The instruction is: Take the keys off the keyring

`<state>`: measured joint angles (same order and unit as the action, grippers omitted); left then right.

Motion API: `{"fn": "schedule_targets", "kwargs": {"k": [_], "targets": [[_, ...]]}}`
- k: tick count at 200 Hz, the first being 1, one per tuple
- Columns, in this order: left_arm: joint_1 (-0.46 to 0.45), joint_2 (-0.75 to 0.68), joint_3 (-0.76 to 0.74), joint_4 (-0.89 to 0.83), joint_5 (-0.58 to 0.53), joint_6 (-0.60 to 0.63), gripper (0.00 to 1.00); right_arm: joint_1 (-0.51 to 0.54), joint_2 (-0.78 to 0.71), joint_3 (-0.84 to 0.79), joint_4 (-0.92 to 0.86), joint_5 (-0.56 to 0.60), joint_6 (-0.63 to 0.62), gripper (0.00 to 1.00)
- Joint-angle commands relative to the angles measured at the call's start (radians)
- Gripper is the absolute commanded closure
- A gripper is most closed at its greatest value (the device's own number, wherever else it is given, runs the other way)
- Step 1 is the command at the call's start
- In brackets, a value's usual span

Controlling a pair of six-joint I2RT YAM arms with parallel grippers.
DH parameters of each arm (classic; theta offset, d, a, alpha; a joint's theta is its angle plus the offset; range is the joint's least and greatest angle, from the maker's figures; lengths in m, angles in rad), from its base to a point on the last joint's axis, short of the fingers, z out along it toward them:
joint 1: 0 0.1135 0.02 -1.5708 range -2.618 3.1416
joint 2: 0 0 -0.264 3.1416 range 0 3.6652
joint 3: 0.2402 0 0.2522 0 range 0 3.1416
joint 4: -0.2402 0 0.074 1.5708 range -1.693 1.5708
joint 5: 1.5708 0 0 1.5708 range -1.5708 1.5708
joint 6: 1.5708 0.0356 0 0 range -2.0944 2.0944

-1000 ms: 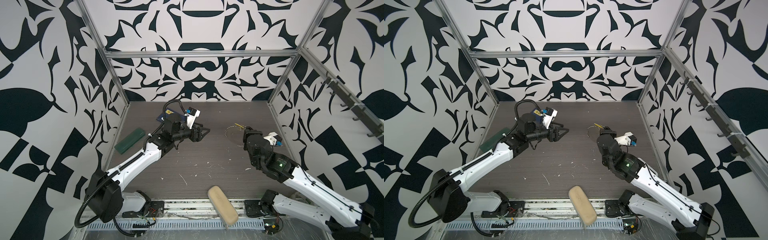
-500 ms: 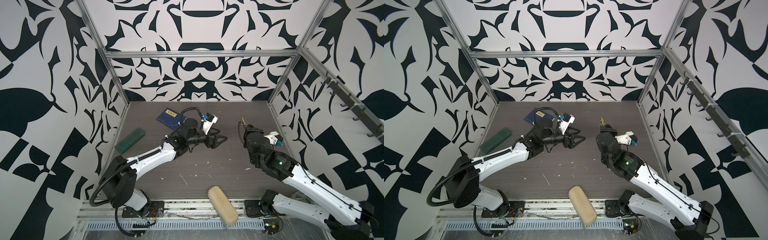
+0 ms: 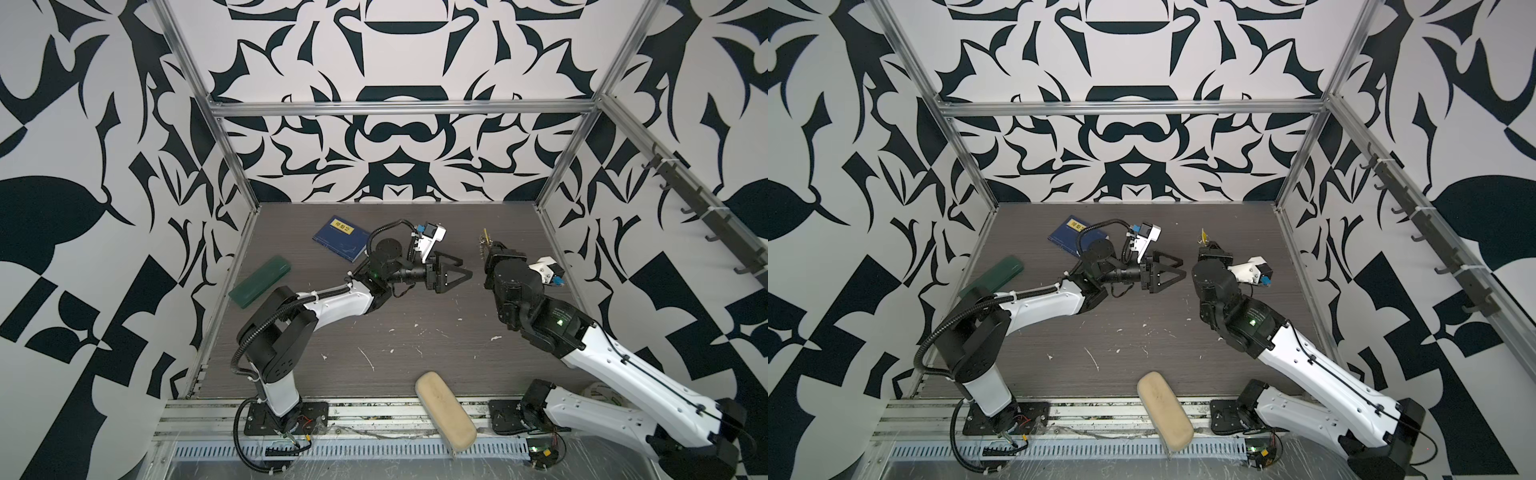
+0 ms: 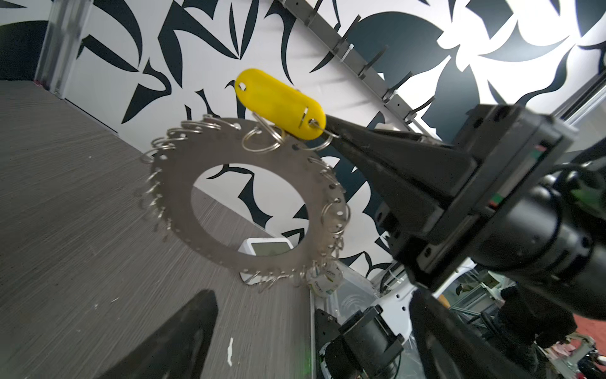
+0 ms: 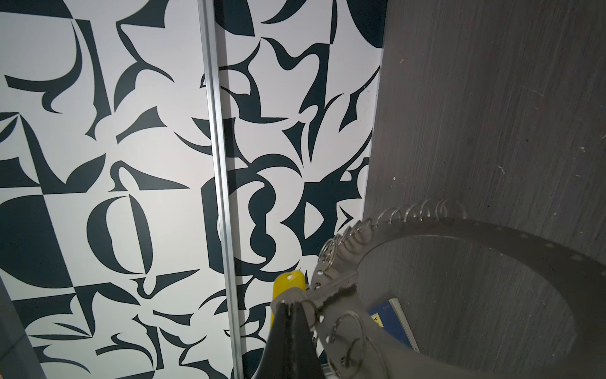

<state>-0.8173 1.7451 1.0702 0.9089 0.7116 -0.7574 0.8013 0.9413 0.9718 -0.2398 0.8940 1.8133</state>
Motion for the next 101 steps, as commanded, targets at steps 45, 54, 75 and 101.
{"fn": "schedule_targets", "kwargs": {"k": [45, 54, 75, 101], "targets": [[0.004, 0.014, 0.016, 0.195, 0.032, -0.133, 0.02, -0.032, 0.077, 0.071, 0.146, -0.094, 0.012, 1.00], [0.004, 0.016, 0.013, 0.209, 0.032, -0.138, 0.02, -0.038, 0.088, 0.081, 0.149, -0.111, 0.018, 1.00], [0.006, 0.013, 0.001, 0.230, 0.019, -0.137, 0.02, -0.049, 0.107, 0.092, 0.170, -0.152, 0.031, 1.00], [0.012, 0.010, -0.032, 0.265, -0.016, -0.111, 0.03, -0.059, 0.122, 0.106, 0.172, -0.186, 0.050, 1.00]]}}
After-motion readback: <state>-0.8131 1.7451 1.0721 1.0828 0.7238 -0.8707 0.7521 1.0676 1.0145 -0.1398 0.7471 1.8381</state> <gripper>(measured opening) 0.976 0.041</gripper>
